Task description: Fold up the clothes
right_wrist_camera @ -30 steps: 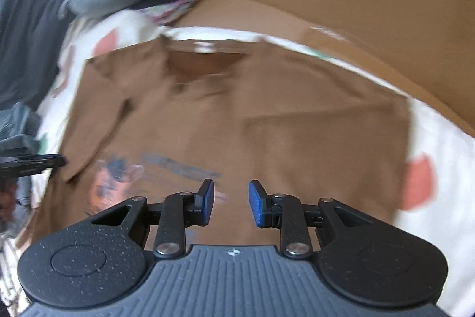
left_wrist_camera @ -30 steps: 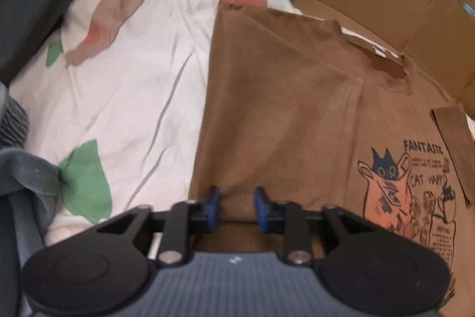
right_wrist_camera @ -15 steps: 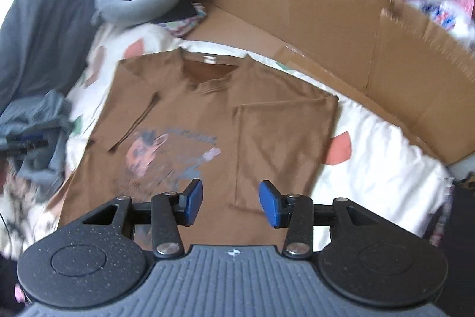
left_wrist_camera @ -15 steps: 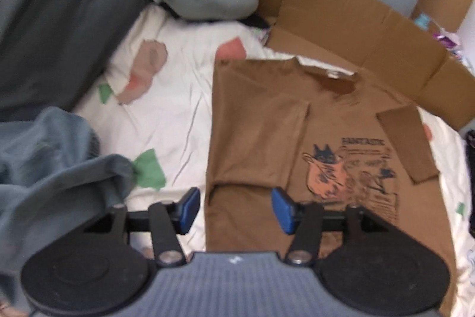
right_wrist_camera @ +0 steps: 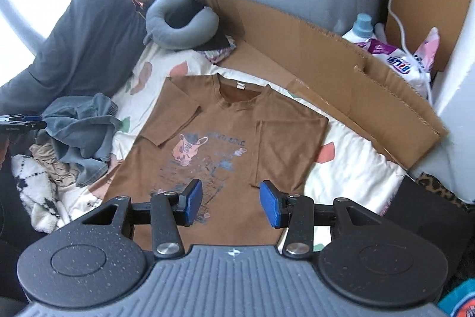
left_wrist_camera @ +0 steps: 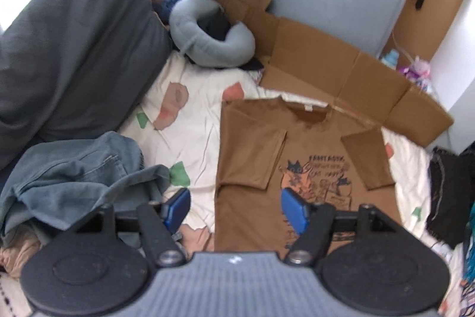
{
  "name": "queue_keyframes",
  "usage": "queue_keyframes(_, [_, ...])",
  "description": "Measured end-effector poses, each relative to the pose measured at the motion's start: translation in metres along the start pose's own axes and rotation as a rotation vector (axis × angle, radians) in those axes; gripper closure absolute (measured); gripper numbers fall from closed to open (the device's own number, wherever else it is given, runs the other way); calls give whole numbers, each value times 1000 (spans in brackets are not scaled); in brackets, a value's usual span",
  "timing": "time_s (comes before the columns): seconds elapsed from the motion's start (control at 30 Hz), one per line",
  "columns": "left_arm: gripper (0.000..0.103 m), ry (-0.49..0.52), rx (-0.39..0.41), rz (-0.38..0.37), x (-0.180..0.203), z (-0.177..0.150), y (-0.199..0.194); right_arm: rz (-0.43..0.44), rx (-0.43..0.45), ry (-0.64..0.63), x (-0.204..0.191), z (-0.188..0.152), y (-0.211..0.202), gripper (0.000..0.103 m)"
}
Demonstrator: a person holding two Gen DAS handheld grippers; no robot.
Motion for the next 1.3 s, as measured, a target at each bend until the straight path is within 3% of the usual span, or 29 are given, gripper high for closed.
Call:
queue_keyframes(0.3, [31, -86, 55, -9, -4, -16, -60, 6, 58, 39, -7, -53, -67, 53])
queue_keyframes(0.63, [28, -1, 29, 10, 2, -52, -101, -36, 100, 68, -18, -132, -103, 51])
queue_keyframes(0.77, [24, -8, 48, 10, 6, -65, -117, -47, 114, 66, -22, -155, -109, 42])
queue_keyframes(1.07, [24, -60, 91, -8, 2, -109, -119, -11, 141, 107, -19, -207, -98, 42])
queue_keyframes(1.3, [25, -107, 143, 23, -8, -133, -112, -23, 155, 130, -11, -234, -78, 42])
Point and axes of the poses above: each gripper's, at about its wrist camera, not at the fingertips, and y roughly the way its jaws point, x to its right, z to its top, the point moved 9 cm from there along y, roughly the way its jaws point, and after that the axes turned 7 degrees about y, right-handed, at the moved point
